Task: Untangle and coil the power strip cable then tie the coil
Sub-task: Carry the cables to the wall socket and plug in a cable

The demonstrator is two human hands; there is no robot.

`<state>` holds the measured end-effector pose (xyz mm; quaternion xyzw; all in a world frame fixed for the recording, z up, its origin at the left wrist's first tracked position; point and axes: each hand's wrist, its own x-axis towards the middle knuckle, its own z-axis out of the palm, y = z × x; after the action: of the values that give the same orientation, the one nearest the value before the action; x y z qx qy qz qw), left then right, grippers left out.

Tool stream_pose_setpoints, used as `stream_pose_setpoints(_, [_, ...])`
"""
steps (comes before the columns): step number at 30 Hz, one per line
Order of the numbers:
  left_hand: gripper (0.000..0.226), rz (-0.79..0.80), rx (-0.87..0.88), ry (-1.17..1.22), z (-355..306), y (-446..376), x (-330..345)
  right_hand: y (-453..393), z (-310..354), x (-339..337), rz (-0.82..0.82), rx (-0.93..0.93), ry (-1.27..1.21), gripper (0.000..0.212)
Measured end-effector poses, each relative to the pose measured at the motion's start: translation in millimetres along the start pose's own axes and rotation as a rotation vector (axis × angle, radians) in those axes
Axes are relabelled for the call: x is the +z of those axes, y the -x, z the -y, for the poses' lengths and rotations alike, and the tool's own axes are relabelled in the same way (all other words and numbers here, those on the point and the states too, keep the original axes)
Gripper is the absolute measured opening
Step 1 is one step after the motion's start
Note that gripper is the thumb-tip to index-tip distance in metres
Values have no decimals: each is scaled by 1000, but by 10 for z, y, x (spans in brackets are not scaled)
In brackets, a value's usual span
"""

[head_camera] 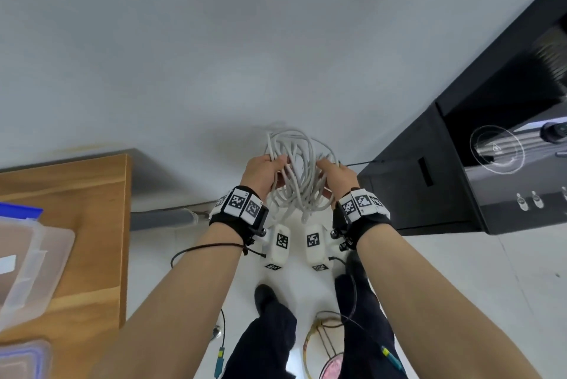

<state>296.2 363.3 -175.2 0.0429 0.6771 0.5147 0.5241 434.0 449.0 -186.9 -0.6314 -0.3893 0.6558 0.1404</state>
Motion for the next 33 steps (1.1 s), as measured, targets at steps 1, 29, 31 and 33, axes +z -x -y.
stream_pose_setpoints(1, [19,-5,4,14,41,-63,26,-99,-16,-3,17,12,-2,30])
stream_pose_setpoints(29, [27,155,485,92,1901,-1633,291,-2120,-1275,-544,431,-199,90,18])
stream_pose_setpoints(31, [27,152,499,66,1934,-1690,275,-2157,-1301,-542,428,-218,111,16])
stream_pose_setpoints(33, [27,141,509,50,1982,-1726,255,-2184,-1337,-542,435,-234,132,15])
